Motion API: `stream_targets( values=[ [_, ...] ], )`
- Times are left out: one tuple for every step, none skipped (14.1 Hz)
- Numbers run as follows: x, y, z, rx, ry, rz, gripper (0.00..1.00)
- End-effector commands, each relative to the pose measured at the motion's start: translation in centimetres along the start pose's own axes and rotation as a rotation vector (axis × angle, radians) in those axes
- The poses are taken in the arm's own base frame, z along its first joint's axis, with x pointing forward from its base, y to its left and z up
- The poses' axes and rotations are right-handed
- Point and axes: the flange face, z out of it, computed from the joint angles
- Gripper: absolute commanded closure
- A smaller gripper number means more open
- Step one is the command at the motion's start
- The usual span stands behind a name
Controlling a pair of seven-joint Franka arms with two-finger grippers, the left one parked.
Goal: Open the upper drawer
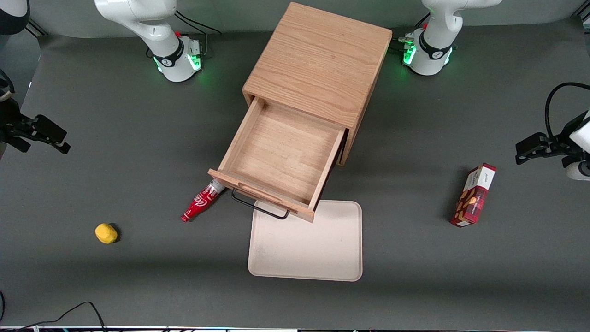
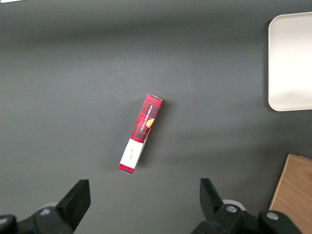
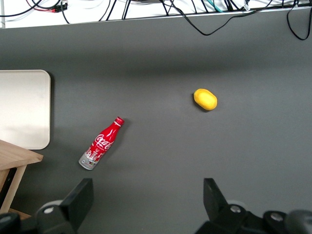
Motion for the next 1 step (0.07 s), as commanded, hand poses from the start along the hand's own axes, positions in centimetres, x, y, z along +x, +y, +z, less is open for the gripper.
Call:
stream_targets(
  values=[
    [0.02,-0.51,-0.81,0.014,0.0,0.007,0.0]
  ],
)
